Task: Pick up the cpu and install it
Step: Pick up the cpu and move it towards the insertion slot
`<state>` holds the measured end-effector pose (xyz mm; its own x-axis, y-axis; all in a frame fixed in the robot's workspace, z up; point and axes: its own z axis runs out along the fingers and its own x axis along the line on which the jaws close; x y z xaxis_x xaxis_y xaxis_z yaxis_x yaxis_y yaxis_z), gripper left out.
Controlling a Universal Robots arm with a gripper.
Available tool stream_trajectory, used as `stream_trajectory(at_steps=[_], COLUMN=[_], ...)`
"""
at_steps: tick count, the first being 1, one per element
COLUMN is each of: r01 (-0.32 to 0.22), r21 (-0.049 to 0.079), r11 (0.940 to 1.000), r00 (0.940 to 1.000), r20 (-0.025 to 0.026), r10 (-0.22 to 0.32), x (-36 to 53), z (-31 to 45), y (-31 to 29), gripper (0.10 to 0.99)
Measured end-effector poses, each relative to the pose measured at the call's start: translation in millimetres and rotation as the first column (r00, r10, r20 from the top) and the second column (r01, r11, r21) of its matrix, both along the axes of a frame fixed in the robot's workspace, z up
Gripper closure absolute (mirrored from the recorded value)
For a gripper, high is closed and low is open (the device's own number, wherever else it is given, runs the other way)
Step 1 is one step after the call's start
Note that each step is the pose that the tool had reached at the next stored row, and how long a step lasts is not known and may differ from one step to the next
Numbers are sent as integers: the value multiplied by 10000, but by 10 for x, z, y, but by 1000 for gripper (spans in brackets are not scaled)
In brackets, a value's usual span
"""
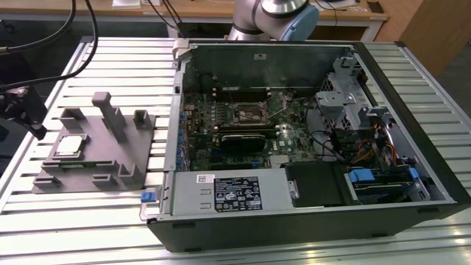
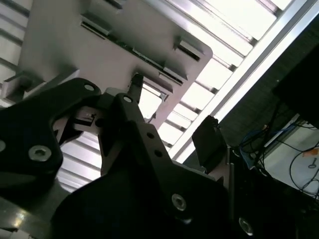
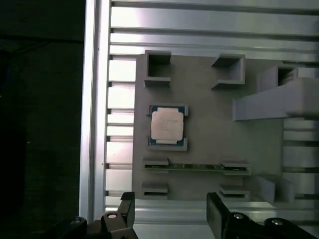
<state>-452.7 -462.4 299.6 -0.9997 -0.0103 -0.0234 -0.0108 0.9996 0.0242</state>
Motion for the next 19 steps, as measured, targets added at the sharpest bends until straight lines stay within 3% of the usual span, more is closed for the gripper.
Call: stream_trajectory(at_steps=[7, 11, 15, 19], r01=[1, 1, 0, 0], r21=[0, 0, 0, 2], r11=[10000, 10000, 10000, 10000], r00=[10000, 10000, 10000, 10000], r20=[0, -1, -1, 0], r10=[-1, -1, 0, 0], x=[-1, 0, 1, 1], z=[-43, -109, -181, -247], y=[179, 219, 315, 347], gripper=[404, 404, 404, 404])
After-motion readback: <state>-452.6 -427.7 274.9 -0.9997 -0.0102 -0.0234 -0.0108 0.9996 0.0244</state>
